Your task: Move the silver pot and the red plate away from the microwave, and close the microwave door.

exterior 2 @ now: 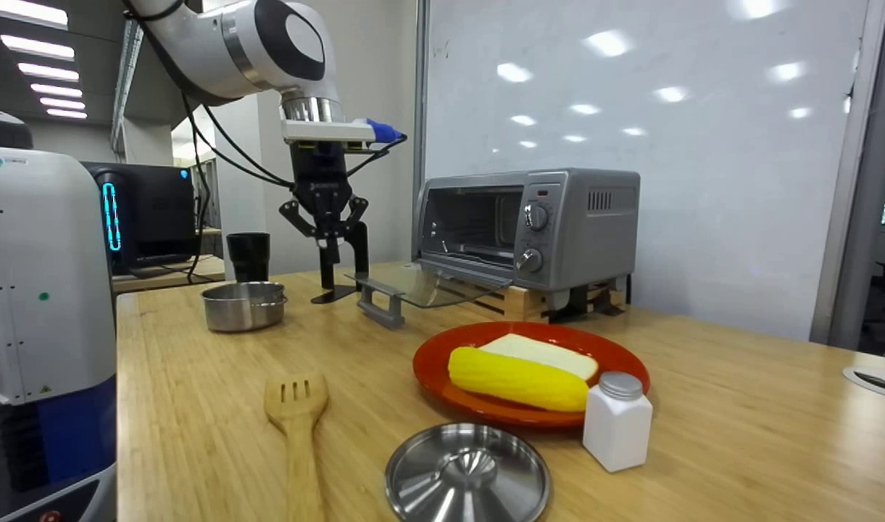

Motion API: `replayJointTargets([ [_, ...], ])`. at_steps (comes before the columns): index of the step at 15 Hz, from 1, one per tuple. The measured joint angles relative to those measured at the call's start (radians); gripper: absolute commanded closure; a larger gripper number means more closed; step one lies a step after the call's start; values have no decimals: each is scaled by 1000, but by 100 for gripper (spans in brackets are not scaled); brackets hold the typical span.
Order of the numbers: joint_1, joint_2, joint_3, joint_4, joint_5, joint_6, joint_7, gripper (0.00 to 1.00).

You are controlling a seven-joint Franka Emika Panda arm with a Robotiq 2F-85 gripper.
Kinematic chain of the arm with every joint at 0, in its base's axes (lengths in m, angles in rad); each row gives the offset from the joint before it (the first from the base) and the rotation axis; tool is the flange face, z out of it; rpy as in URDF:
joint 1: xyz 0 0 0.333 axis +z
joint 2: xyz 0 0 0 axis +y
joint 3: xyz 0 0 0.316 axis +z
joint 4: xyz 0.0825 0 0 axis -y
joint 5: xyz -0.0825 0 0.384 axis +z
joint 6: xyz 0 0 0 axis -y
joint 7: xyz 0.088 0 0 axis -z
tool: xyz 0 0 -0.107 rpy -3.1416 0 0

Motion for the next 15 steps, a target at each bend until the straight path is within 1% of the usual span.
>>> replayJointTargets([
  [3,7,35,0,-49,-141,8,56,100],
  [7,29,78,-5,-103,-421,80,200,100],
  [9,37,95,-10,-120,-572,128,304,100],
  [12,41,119,-17,-127,-802,198,506,100],
  [15,41,133,-19,-127,-978,233,688,100],
])
